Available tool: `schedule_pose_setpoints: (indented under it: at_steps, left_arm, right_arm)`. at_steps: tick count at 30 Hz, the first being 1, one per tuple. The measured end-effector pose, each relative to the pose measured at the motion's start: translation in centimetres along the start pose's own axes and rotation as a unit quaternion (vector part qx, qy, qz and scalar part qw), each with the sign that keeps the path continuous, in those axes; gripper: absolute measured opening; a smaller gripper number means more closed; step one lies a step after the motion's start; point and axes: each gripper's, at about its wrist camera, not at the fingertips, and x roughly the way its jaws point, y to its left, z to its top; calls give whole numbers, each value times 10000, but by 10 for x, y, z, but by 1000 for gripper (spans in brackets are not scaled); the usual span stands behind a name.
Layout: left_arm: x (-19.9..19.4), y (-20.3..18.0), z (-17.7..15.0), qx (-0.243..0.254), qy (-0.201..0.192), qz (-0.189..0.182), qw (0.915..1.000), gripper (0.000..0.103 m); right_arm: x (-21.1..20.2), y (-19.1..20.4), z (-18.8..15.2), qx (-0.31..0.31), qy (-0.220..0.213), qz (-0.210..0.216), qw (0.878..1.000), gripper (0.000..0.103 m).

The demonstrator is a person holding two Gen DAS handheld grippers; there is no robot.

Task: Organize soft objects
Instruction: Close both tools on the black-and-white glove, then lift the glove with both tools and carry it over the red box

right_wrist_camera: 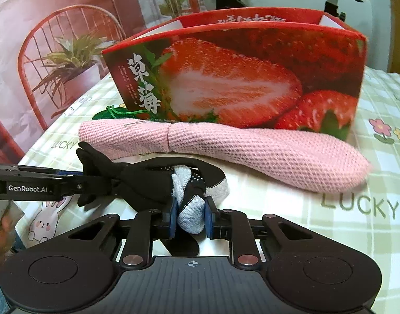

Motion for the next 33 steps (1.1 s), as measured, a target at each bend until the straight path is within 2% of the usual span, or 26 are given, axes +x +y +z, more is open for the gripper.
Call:
schedule_pose_setpoints:
  at_steps: [8,14,20,33]
  left_arm:
    - [4,0,4,-67,128,-154,9998,31]
    - [5,-8,4,113,187,-68,9997,28]
    - [2,-8,6,89,174,-106,9998,24]
    - [-30,-16,23,142,-358,-231,9990,23]
  right_arm:
    - [-6,-2,-3,100,-3,-41,9999,18]
    - [-9,-2,-3,123,-59,-70,9999,17]
    - [-14,-2,-3,155,-165,-76,9997,17]
    - [-44,4,15,-76,-823,-113,9965,17]
